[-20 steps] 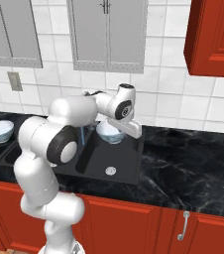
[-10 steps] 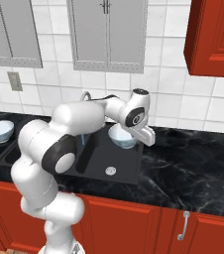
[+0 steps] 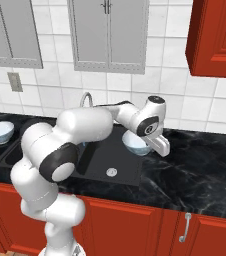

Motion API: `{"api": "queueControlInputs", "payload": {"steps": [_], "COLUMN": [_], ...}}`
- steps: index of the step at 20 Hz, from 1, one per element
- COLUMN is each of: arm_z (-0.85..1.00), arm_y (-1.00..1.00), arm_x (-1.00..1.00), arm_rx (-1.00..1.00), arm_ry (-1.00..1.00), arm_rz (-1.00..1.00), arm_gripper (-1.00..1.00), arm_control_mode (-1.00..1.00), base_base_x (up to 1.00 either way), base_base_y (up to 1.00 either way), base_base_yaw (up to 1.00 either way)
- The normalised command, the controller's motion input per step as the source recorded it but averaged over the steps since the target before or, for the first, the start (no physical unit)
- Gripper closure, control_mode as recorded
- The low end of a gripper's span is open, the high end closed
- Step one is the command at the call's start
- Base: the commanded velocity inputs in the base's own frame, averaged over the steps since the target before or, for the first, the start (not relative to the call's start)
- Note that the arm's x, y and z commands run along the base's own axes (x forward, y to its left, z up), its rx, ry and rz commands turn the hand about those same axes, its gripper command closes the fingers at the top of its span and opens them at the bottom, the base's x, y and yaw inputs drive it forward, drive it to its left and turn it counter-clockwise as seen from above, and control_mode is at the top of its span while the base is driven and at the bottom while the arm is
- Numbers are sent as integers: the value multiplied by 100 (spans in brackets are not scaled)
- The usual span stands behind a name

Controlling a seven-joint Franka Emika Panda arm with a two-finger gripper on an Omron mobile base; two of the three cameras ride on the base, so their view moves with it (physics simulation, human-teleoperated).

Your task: Rinse each bowl for a few seconds and place them down in the sink or on the counter.

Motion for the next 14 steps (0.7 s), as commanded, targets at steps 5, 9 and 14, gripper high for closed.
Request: {"api": "queueControlInputs", "payload": {"steps": [5, 9, 14], "arm_z": [-2, -11, -17], "arm_y": [-29, -23, -20], "arm_x": [-13, -9, -5], "arm_rx": [1, 3, 4], "arm_ry": [0, 0, 0], "arm_rz": [-11, -12, -13], "arm_gripper": [100, 100, 100], "arm_control_mode": [-100, -100, -100], "base_base_x": [0, 0, 0], "base_base_y": [0, 0, 0], "base_base_yaw": [0, 0, 0]}}
